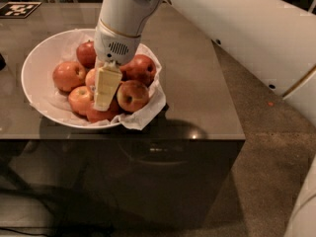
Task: Pick apple from white bowl
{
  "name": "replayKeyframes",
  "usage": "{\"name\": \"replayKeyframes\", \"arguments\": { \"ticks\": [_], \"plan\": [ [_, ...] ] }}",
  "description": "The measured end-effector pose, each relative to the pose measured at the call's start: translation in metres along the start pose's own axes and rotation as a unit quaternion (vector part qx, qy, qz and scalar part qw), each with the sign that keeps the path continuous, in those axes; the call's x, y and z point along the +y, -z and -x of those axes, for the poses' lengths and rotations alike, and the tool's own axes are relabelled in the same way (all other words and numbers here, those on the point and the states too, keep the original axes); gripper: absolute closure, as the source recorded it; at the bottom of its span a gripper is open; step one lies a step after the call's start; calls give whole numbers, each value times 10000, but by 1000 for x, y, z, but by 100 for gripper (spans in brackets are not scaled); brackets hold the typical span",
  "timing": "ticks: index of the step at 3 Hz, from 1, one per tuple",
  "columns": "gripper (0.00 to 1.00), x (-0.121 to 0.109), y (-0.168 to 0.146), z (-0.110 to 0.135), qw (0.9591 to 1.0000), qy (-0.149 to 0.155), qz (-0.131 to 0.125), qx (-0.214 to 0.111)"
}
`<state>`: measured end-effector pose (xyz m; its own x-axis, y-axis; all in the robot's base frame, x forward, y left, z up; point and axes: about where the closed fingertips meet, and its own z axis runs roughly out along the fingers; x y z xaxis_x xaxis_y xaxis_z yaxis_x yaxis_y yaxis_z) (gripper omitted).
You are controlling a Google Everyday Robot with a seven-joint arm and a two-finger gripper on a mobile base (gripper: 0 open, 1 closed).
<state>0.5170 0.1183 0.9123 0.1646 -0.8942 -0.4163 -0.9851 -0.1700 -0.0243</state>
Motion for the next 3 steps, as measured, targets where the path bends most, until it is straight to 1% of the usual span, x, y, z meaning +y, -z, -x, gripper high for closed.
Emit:
{"name": "replayKeyframes", "arguments": {
  "ticks": [1,2,3],
  "plan": [
    [84,0,0,0,10000,0,0,0],
    [100,0,0,0,10000,1,-1,-2],
    [100,-1,1,0,10000,1,-6,-4]
  ]
}}
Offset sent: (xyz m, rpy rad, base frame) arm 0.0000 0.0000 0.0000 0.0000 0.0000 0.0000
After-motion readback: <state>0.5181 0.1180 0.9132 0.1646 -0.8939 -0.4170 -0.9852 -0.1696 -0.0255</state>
